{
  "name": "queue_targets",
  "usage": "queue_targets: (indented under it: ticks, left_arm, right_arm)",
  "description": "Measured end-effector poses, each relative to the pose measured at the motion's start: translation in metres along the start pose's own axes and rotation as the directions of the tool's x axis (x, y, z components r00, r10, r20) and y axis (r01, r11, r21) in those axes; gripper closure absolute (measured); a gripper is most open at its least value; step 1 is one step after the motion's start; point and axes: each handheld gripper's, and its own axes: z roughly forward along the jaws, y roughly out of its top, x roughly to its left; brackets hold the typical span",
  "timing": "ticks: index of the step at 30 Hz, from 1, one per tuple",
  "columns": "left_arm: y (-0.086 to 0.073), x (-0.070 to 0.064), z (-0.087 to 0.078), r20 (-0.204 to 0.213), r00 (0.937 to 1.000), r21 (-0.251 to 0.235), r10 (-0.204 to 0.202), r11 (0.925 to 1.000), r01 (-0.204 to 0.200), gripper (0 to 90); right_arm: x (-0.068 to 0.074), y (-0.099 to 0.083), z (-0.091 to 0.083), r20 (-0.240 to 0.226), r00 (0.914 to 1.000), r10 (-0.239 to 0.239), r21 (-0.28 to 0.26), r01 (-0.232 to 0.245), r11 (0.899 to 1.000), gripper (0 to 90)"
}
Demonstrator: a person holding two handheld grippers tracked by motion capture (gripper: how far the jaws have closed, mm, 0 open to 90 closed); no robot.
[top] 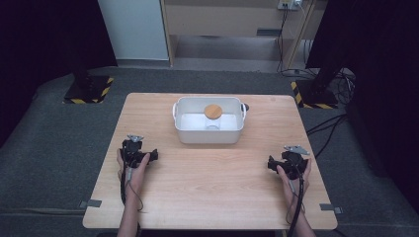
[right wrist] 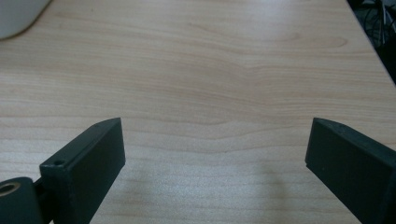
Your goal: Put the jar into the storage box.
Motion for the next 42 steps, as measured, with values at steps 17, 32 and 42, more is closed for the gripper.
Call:
queue_targets:
  ticks: [17, 32, 42]
  left_arm:
    - [0.000, 0.000, 0.000, -0.004, 1.0000, 0.000, -0.004, 1.0000, 0.004, 0.7]
    - [0.000, 0.000, 0.000, -0.005, 1.0000, 0.000, -0.006, 1.0000, 0.006, 0.5]
    - [0.000, 0.000, 0.000, -0.006, 1.0000, 0.000, -0.006, 1.0000, 0.006, 0.5]
  right_arm:
    - [-0.004, -0.004, 0.012, -0.023, 0.9985, 0.049, 0.065, -0.047, 0.997, 0.9]
    - [-0.004, -0.004, 0.012, -0.022, 0.9983, 0.053, 0.067, -0.052, 0.996, 0.8]
    - [-0.004, -0.004, 0.013, -0.023, 0.9983, 0.053, 0.067, -0.052, 0.996, 0.8]
